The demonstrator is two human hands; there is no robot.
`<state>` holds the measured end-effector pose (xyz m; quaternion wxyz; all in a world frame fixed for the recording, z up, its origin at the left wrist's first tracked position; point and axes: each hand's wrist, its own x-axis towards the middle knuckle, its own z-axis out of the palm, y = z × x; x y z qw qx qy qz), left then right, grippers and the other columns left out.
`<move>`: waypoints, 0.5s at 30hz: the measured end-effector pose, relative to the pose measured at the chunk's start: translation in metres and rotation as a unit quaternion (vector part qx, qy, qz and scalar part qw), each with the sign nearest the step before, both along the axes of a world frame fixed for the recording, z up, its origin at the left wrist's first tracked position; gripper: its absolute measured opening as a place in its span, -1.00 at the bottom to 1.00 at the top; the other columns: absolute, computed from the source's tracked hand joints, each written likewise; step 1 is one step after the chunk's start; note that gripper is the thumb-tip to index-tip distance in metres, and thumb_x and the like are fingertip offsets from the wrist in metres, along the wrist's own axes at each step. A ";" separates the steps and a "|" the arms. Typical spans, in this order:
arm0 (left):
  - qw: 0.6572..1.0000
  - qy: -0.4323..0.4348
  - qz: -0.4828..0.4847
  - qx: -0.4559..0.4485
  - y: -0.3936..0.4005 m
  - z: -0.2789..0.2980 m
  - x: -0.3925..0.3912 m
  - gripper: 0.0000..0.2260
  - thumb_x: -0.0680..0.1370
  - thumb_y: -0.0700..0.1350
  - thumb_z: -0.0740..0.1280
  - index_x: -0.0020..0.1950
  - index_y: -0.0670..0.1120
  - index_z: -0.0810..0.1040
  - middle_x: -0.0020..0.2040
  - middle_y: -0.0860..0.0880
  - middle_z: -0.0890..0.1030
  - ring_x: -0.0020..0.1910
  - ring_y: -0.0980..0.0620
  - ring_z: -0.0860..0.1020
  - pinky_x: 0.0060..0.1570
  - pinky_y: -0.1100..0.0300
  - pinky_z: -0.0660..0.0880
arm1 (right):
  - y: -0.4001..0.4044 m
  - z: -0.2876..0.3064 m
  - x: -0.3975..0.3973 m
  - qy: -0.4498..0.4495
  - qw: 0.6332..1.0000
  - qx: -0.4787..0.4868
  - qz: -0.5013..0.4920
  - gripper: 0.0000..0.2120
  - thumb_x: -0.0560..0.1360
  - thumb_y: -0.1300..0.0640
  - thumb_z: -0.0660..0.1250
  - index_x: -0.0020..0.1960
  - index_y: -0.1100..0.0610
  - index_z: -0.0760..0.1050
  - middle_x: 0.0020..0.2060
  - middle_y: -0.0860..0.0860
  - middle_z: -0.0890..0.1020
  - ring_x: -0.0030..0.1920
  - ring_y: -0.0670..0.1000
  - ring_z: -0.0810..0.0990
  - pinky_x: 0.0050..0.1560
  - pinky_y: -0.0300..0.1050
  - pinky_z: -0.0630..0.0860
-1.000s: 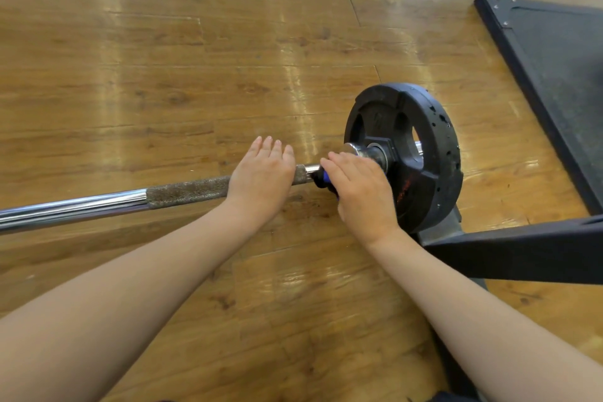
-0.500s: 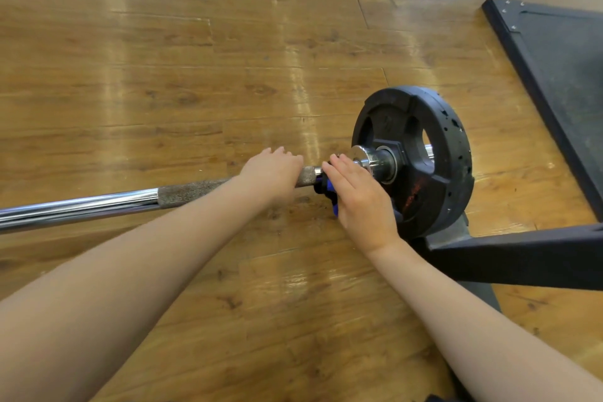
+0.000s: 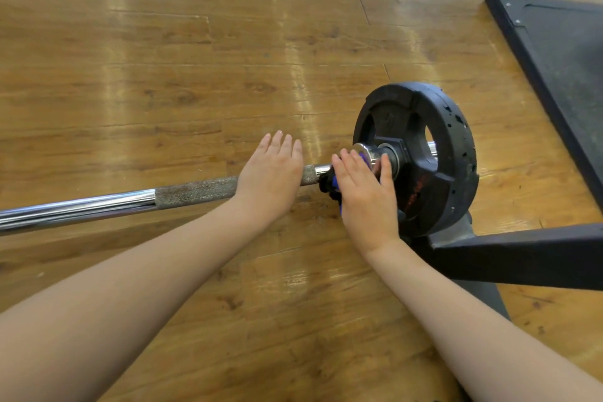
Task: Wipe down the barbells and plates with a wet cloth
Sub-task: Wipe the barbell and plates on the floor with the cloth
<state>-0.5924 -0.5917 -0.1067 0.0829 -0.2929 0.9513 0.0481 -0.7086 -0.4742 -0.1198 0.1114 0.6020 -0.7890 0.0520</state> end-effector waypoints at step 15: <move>0.999 0.003 0.009 0.040 -0.002 0.001 0.000 -0.43 0.58 -0.20 0.13 0.54 -0.23 -0.04 0.55 -0.18 0.06 0.54 -0.09 -0.01 0.48 0.07 -0.07 | -0.020 0.037 -0.024 -0.249 0.963 -0.042 -0.097 -0.58 0.49 0.28 0.35 0.34 0.23 0.44 0.26 0.11 0.53 0.33 0.07 0.44 0.35 -0.17 0.25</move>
